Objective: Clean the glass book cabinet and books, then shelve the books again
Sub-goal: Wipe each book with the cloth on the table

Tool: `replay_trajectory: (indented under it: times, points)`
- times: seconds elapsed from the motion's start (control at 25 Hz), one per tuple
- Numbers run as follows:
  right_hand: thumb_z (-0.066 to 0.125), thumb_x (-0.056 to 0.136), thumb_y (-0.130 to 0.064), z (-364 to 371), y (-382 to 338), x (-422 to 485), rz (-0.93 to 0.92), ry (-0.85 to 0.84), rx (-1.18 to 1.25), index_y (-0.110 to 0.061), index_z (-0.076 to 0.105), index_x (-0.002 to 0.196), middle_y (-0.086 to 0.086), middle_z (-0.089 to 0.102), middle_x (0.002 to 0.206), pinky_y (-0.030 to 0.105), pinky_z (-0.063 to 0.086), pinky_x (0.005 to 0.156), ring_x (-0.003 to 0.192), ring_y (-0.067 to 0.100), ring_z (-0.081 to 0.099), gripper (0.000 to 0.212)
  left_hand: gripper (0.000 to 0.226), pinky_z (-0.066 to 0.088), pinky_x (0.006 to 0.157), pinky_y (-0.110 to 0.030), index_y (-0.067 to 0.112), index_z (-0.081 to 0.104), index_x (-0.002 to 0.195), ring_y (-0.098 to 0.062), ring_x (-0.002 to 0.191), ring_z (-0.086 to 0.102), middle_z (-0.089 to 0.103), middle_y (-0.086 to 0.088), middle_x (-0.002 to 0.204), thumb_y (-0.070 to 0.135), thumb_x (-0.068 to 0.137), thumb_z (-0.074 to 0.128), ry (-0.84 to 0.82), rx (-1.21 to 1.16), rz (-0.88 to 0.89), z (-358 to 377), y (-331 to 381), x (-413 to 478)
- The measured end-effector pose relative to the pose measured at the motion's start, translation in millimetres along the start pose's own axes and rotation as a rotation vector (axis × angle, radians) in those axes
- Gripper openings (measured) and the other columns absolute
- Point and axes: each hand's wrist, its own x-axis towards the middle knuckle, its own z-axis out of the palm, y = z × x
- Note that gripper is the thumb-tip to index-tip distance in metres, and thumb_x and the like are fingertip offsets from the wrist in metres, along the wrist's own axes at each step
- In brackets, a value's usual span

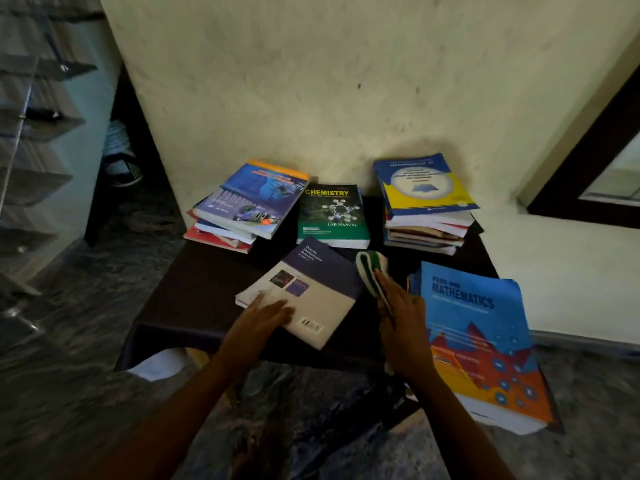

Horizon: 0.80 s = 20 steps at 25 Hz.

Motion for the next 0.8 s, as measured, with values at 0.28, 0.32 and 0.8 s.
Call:
replay_trajectory:
  times: [0.28, 0.32, 0.8]
  points:
    - [0.045, 0.082, 0.004, 39.0, -14.2, 7.2, -0.003, -0.195, -0.016, -0.014, 0.046, 0.135, 0.016, 0.052, 0.133, 0.028, 0.029, 0.085, 0.100, 0.034, 0.045, 0.056, 0.040, 0.043, 0.097, -0.055, 0.023, 0.066, 0.109, -0.033, 0.123, 0.045, 0.051, -0.009, 0.131, 0.006, 0.073, 0.071, 0.206, -0.052, -0.634, 18.4, 21.8, -55.7]
    - [0.046, 0.079, 0.006, 44.2, -17.5, 16.0, -0.040, -0.205, -0.024, -0.010, 0.048, 0.133, 0.018, 0.053, 0.131, 0.029, 0.030, 0.086, 0.101, 0.029, 0.042, 0.057, 0.041, 0.044, 0.098, -0.050, 0.025, 0.061, 0.116, -0.031, 0.123, 0.045, 0.048, -0.007, 0.133, 0.009, 0.078, 0.065, 0.214, -0.155, -0.794, 22.5, 28.9, -61.3]
    - [0.040, 0.093, -0.019, 171.4, -23.7, 82.5, -0.036, -0.510, -0.438, -0.033, 0.027, 0.145, 0.013, 0.022, 0.153, 0.044, 0.030, 0.102, 0.127, 0.041, 0.031, 0.056, 0.006, 0.054, 0.072, -0.046, 0.001, 0.057, 0.097, -0.032, 0.080, 0.064, 0.066, -0.019, 0.094, 0.003, 0.092, 0.053, 0.360, -1.530, -1.595, 20.5, 34.5, -36.4]
